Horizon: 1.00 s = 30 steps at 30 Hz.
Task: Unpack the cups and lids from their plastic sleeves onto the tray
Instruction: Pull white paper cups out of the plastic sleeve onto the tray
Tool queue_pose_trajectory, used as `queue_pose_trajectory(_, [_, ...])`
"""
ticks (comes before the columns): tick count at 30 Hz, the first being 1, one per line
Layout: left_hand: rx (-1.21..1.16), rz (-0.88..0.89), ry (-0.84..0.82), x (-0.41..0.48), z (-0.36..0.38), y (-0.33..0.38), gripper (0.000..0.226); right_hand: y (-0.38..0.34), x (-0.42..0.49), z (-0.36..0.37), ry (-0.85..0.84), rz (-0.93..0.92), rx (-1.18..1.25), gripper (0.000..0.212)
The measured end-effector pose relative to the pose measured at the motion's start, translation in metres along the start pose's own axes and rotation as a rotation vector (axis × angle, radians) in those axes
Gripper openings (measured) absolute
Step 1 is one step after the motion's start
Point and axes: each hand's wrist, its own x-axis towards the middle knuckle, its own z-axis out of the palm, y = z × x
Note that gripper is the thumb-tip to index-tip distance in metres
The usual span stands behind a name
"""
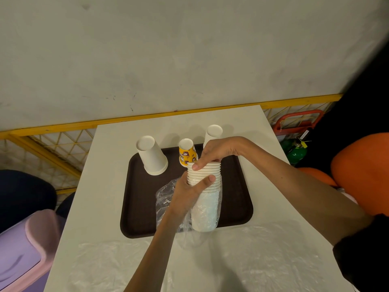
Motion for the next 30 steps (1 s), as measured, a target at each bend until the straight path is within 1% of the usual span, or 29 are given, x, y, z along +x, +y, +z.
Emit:
queue_pose_trajectory(4, [0.016,0.008,-0.021,-0.001,-0.001,0.0,0.069,0.0,0.0,-0.002,-0.01,0.006,-0.002,0.011])
queue_pose_trajectory(6, [0.034,0.019,-0.014,0.001,-0.002,-0.002,0.074,0.001,0.0,-0.004,0.0,0.009,0.004,0.011])
queue_pose_trajectory(9, [0.047,0.02,-0.009,0.003,-0.001,-0.003,0.076,0.001,0.001,-0.005,0.019,0.019,-0.006,0.012])
queue_pose_trajectory(14, [0.044,0.012,-0.003,0.005,0.001,-0.005,0.077,0.0,0.005,-0.006,0.023,0.035,-0.083,0.022])
queue_pose_trajectory(18, [0.04,0.006,0.0,0.005,0.0,-0.007,0.069,0.002,0.005,-0.006,0.032,0.023,-0.083,0.021])
queue_pose_trajectory(20, [0.052,-0.005,0.0,0.007,-0.001,-0.009,0.063,0.003,0.002,-0.008,0.08,0.009,-0.086,0.029])
queue_pose_trajectory(22, [0.054,-0.008,0.005,0.008,-0.003,-0.014,0.072,0.005,-0.001,-0.013,0.171,-0.017,-0.033,0.047])
queue_pose_trajectory(23, [0.053,-0.012,0.016,0.008,-0.004,-0.016,0.078,0.006,-0.004,-0.017,0.229,-0.042,0.03,0.055])
queue_pose_trajectory(24, [0.053,-0.013,0.03,0.007,-0.005,-0.017,0.082,0.009,-0.007,-0.02,0.286,-0.068,0.113,0.059])
queue_pose_trajectory(25, [0.051,-0.016,0.05,0.007,-0.005,-0.017,0.083,0.011,-0.01,-0.024,0.33,-0.086,0.202,0.056])
queue_pose_trajectory(27, [0.012,-0.021,0.115,0.007,-0.006,-0.017,0.072,0.02,-0.013,-0.029,0.359,-0.113,0.34,0.041])
queue_pose_trajectory(28, [-0.025,-0.019,0.148,0.007,-0.006,-0.016,0.065,0.024,-0.014,-0.03,0.351,-0.112,0.365,0.034])
queue_pose_trajectory(29, [-0.057,-0.012,0.175,0.007,-0.006,-0.014,0.063,0.028,-0.016,-0.03,0.331,-0.104,0.368,0.031])
queue_pose_trajectory(30, [-0.08,0.0,0.191,0.007,-0.006,-0.012,0.067,0.032,-0.018,-0.03,0.303,-0.095,0.366,0.033])
